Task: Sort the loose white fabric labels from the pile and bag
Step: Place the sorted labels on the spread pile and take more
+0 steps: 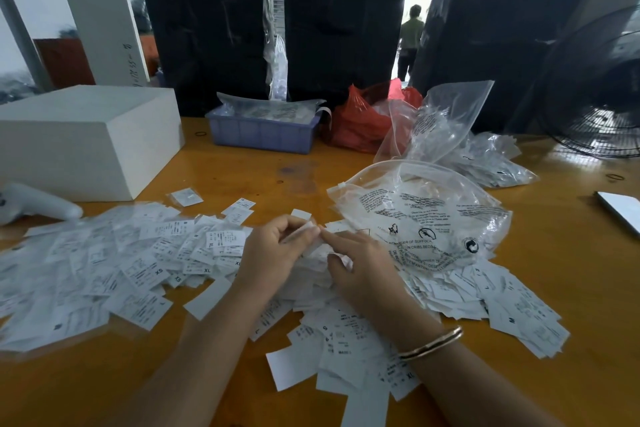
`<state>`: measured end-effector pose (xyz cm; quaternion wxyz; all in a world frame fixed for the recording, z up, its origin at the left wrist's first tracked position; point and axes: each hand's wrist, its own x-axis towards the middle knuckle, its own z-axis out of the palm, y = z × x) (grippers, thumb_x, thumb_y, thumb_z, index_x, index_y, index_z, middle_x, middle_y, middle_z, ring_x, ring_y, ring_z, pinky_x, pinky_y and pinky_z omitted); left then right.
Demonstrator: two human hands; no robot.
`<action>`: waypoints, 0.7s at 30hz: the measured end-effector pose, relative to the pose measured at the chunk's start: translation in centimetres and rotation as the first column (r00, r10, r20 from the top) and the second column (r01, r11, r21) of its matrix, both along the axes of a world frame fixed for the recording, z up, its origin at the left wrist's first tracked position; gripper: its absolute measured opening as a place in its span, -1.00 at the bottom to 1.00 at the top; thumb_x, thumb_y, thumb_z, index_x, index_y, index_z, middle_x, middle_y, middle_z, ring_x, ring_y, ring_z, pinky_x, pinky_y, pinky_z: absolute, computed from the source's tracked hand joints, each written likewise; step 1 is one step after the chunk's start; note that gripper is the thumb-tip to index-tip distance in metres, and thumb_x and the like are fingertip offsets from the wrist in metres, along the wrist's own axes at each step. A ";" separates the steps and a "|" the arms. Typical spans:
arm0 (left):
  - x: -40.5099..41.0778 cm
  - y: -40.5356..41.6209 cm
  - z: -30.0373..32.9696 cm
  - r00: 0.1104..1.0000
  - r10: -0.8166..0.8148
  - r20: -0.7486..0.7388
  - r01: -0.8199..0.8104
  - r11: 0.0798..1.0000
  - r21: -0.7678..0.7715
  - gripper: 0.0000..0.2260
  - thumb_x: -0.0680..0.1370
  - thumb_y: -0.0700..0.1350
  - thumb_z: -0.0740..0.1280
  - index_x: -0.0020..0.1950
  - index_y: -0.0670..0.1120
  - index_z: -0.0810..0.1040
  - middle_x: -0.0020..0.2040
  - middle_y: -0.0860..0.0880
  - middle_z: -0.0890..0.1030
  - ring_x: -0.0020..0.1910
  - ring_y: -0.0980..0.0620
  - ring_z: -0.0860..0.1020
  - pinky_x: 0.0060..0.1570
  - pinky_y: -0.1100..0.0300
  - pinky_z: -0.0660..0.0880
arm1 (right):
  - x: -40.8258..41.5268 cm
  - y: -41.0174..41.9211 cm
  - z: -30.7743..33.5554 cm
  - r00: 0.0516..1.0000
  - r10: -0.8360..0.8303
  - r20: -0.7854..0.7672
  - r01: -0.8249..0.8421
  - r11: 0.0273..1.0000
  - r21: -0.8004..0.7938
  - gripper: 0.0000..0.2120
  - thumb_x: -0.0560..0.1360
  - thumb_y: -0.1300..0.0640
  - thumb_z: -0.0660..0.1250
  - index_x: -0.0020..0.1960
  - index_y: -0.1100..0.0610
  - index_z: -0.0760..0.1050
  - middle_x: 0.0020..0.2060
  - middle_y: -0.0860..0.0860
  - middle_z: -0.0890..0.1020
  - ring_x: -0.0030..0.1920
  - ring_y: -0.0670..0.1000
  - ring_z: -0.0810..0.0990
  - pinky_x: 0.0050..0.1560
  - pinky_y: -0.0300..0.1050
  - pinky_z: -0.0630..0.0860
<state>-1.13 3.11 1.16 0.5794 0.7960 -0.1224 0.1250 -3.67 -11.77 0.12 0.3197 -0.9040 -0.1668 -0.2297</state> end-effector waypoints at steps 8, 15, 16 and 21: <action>0.3 0.5 0.3 0.990 0.138 -0.013 -0.139 0.990 -0.022 -0.95 0.49 0.04 0.38 -0.15 0.11 0.56 -0.21 0.15 0.62 -0.21 0.25 0.56 -0.32 0.44 0.41 | 0.8 -1.3 1.5 0.991 -0.097 0.090 0.102 0.993 -0.057 -0.64 0.53 0.23 0.21 0.31 0.07 0.48 0.17 -0.03 0.59 0.15 -0.04 0.50 0.26 -0.07 0.40; 1.2 3.5 0.7 0.891 0.438 0.119 -0.454 0.867 0.208 -0.96 0.53 -0.05 0.38 -0.04 0.05 0.55 -0.20 0.09 0.57 -0.29 0.18 0.51 -0.51 0.37 0.37 | 6.4 -7.6 5.5 0.872 -0.488 0.044 0.482 0.870 0.104 -0.71 0.55 0.33 0.16 0.11 0.15 0.61 0.07 0.06 0.65 -0.16 -0.01 0.56 -0.13 -0.22 0.51; 1.3 4.0 0.6 0.875 0.460 0.153 -0.485 0.836 0.259 -0.93 0.53 -0.06 0.38 -0.01 0.02 0.58 -0.18 0.05 0.60 -0.29 0.13 0.52 -0.46 0.30 0.39 | 7.3 -8.7 5.5 0.846 -0.532 -0.027 0.533 0.846 0.010 -0.71 0.54 0.32 0.15 0.10 0.15 0.61 0.07 0.07 0.65 -0.17 0.00 0.57 -0.17 -0.18 0.52; 1.8 5.5 -0.3 0.788 0.581 0.205 -0.593 0.627 0.505 -0.88 0.53 0.00 0.38 0.03 0.03 0.58 -0.11 -0.04 0.66 -0.21 0.05 0.43 -0.11 0.11 0.28 | 8.9 -11.1 4.0 0.716 -0.643 -0.273 0.447 0.722 -0.528 -0.87 0.52 0.14 0.24 -0.11 0.20 0.48 -0.03 0.15 0.60 -0.11 0.12 0.50 -0.09 -0.07 0.45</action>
